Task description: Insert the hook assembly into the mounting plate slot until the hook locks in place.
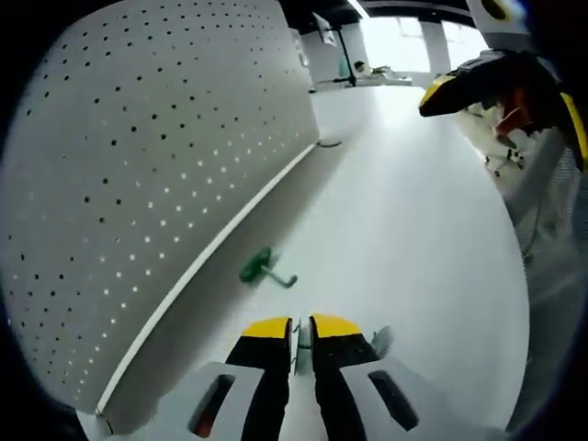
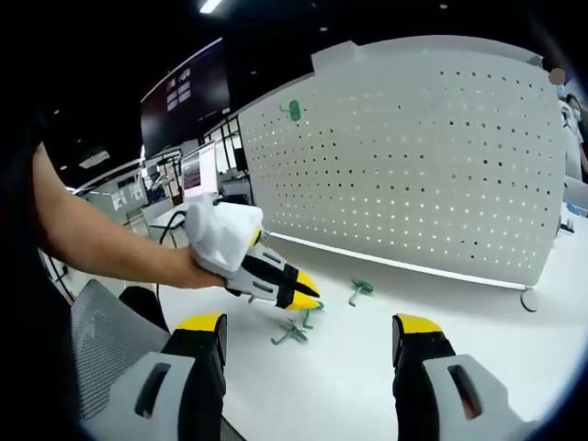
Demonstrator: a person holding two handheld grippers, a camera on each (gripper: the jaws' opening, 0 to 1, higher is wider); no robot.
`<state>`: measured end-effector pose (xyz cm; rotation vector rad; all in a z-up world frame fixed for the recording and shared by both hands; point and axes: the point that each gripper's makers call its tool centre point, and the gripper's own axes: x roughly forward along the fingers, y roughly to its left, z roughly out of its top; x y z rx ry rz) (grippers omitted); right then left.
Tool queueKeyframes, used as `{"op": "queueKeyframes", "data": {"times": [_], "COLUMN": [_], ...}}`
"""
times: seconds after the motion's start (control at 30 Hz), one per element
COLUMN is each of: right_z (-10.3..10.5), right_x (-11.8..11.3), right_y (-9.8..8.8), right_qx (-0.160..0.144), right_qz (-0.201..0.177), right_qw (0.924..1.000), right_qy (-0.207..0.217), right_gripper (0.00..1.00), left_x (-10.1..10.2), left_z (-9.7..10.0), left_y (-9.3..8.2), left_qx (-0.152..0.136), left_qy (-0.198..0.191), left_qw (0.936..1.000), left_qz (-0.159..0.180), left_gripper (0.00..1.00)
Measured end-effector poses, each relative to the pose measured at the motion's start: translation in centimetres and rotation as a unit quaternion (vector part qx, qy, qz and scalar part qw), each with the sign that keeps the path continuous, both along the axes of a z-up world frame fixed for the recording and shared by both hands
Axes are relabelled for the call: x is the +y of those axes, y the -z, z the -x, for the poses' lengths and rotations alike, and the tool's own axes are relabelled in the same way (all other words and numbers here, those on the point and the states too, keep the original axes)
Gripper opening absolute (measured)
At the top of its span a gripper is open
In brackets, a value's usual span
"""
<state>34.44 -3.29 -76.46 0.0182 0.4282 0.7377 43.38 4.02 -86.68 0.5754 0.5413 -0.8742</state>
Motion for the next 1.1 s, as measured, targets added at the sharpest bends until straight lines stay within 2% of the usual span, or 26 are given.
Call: {"op": "queueKeyframes", "data": {"times": [0.77, 1.1], "right_z": [-0.2, -0.1], "right_x": [-0.2, -0.1], "right_y": [-0.2, -0.3], "right_qx": [-0.002, -0.005], "right_qz": [-0.005, -0.005], "right_qw": [1.0, 1.0], "right_qy": [0.006, 0.003], "right_gripper": [0.72, 0.72], "left_x": [0.0, 0.8], "left_z": [-0.1, -0.3], "left_y": [1.0, 0.2], "left_qx": [0.005, 0.0], "left_qy": [0.015, -0.001], "left_qw": [0.9993, 0.9995], "left_qz": [-0.035, -0.031], "left_gripper": [0.02, 0.02]}}
